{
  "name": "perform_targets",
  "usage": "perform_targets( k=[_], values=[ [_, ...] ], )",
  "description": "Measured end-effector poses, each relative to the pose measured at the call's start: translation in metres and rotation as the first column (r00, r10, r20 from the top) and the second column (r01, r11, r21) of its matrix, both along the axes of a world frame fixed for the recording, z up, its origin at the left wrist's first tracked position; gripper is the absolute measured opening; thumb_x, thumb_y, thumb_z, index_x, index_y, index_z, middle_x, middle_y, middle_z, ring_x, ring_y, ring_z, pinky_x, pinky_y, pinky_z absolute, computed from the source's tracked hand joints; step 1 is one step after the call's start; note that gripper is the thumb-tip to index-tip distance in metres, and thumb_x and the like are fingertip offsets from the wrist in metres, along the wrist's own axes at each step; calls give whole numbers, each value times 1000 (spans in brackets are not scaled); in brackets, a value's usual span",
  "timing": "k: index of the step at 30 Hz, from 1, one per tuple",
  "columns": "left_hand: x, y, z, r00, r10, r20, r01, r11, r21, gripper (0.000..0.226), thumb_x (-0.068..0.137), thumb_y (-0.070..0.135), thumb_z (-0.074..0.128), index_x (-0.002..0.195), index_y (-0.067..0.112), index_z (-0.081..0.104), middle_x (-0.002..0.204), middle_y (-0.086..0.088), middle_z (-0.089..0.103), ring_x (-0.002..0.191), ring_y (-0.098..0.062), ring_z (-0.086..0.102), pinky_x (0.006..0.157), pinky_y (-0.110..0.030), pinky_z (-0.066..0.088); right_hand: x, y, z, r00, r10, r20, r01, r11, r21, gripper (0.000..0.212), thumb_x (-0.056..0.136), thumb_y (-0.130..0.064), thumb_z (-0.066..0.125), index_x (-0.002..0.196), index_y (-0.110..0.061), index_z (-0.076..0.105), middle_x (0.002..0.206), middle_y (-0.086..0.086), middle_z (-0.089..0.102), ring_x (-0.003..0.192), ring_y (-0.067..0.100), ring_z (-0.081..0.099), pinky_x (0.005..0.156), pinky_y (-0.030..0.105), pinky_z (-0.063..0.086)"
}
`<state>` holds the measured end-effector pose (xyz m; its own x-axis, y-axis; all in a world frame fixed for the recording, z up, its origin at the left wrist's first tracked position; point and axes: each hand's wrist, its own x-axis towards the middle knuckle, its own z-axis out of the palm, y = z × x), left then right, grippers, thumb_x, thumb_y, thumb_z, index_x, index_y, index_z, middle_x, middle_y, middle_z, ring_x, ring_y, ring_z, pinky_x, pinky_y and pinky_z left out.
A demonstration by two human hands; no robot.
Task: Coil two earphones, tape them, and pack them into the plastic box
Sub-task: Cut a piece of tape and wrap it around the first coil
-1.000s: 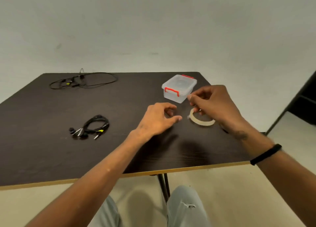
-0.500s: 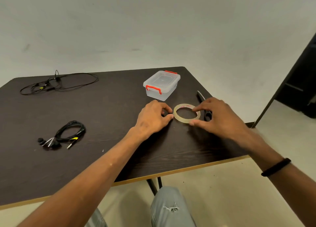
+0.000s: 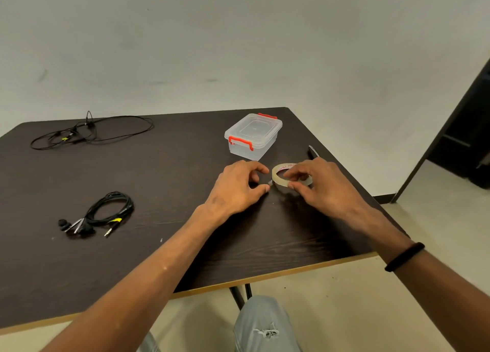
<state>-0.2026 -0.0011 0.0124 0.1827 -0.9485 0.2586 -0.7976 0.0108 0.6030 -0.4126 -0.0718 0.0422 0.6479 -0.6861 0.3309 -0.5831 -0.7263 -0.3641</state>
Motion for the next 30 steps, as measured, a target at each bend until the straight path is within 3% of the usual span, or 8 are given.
perform_targets(
  k=[6, 11, 14, 19, 23, 30],
  values=[
    [-10, -1, -1, 996, 81, 42, -80, 996, -29, 49, 78, 63, 79, 118, 37, 72, 102, 14, 65, 96, -8, 62, 85, -34, 54, 3, 0, -1, 999, 51, 5, -50, 994, -101, 24, 92, -11, 78, 116, -15, 81, 113, 6, 78, 109, 23, 59, 92, 32, 48],
    [-16, -6, -2, 993, 116, 37, -114, 993, -43, 46, 79, 61, 80, 118, 37, 71, 106, 15, 67, 101, -8, 64, 88, -36, 56, 3, 0, 0, 997, 58, -58, -68, 980, -189, 22, 92, -8, 77, 113, -11, 81, 116, 9, 77, 111, 29, 60, 93, 30, 45],
    [-17, -6, -4, 994, 105, -9, -106, 987, -118, 49, 79, 58, 81, 121, 38, 69, 111, 16, 70, 94, -5, 64, 89, -36, 57, 0, 0, 8, 1000, 25, -16, -28, 979, -204, 21, 91, -5, 77, 111, -9, 81, 113, 12, 77, 109, 33, 60, 90, 33, 47],
    [-19, -6, -3, 990, 94, -105, -121, 950, -287, 39, 82, 52, 81, 117, 38, 70, 107, 20, 72, 73, -3, 67, 78, -36, 63, 0, -1, 18, 998, 26, 51, -17, 986, -168, 21, 93, -9, 76, 114, -12, 81, 115, 8, 76, 111, 29, 60, 86, 27, 41],
    [-13, -3, -1, 986, 65, -154, -111, 943, -313, 30, 84, 47, 82, 109, 33, 74, 101, 19, 75, 72, -1, 71, 75, -36, 64, 4, 2, 15, 996, 35, 88, -24, 992, -126, 21, 93, -11, 76, 113, -16, 81, 111, 3, 76, 107, 20, 57, 79, 12, 34],
    [-8, 11, 2, 960, 33, -280, -104, 965, -242, 15, 83, 35, 87, 91, 26, 78, 86, 16, 76, 77, -5, 72, 76, -29, 63, 11, 10, 12, 995, 38, 97, -26, 993, -115, 22, 93, -12, 76, 115, -16, 81, 114, 3, 76, 111, 22, 59, 87, 27, 42]
  ],
)
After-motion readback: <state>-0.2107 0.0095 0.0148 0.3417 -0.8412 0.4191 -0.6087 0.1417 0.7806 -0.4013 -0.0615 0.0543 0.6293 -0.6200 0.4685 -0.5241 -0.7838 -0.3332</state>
